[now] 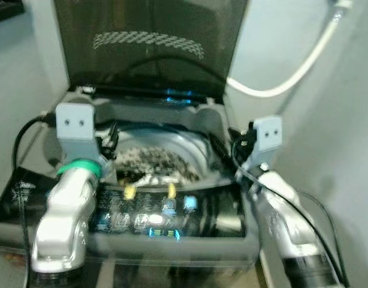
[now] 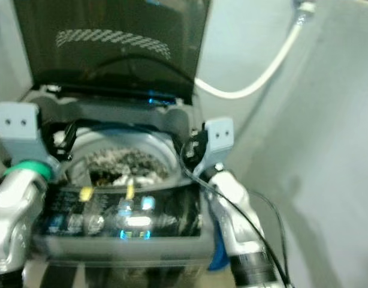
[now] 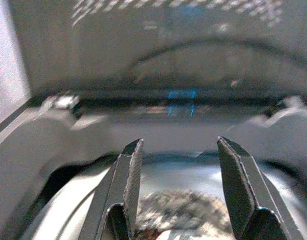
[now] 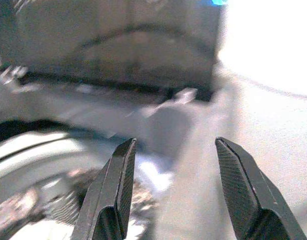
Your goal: Clothes washing
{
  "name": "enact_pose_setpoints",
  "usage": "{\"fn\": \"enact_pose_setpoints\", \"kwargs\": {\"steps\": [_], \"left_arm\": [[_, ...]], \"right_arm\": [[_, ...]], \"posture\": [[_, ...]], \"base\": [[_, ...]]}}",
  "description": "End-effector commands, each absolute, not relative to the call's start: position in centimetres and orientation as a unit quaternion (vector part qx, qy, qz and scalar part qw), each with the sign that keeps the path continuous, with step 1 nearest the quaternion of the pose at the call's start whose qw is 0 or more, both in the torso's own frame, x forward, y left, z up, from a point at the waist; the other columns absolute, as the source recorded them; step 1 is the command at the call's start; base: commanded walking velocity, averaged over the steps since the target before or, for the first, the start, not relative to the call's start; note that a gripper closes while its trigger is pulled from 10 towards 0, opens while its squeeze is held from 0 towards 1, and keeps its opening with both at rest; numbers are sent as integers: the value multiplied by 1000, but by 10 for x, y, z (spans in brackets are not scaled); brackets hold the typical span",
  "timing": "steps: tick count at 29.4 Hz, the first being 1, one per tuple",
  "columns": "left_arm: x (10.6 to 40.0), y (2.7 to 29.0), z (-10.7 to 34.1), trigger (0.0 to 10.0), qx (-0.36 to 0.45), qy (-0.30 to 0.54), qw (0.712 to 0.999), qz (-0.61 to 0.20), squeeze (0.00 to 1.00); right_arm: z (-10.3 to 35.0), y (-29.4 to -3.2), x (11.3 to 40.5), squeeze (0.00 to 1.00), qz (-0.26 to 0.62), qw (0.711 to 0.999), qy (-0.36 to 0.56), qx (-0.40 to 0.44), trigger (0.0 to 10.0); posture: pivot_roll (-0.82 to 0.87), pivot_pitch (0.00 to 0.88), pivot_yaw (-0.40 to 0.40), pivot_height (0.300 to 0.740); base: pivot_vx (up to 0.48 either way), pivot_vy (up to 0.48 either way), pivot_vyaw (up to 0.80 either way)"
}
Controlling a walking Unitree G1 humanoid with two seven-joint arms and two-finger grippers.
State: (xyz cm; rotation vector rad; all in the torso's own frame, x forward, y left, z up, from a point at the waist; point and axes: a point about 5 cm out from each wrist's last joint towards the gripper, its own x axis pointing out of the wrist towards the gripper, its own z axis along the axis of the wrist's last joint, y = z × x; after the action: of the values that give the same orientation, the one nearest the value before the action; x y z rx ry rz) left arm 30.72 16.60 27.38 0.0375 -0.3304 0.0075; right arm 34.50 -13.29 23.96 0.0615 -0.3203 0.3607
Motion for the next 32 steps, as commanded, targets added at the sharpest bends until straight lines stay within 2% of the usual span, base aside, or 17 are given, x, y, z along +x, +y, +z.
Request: {"fn": "enact_pose_setpoints", "kwargs": {"steps": [1,6,17,25,32], "left_arm": [[307,169,269,10000,-14,-155,988,3,0],[306,168,271,10000,-45,-157,987,-2,0],[303,163,274,10000,-33,-176,984,-13,0],[304,166,268,10000,3,-164,986,-4,0],[306,166,268,10000,16,-165,986,-3,0]], "right_arm": [[233,-132,345,0,182,972,-147,33,10000],[234,-133,345,0,184,971,-150,32,10000],[234,-132,344,0,189,969,-153,31,10000],[234,-130,345,0,188,970,-154,14,10000],[239,-133,346,0,173,969,-174,-4,10000]], "posture": [[22,72,-27,740],[20,69,-27,740],[23,60,-32,740],[26,57,-34,740],[26,62,-31,740]], "base": [[0,0,0],[0,480,0],[0,466,0],[0,0,0],[0,0,800]]}}
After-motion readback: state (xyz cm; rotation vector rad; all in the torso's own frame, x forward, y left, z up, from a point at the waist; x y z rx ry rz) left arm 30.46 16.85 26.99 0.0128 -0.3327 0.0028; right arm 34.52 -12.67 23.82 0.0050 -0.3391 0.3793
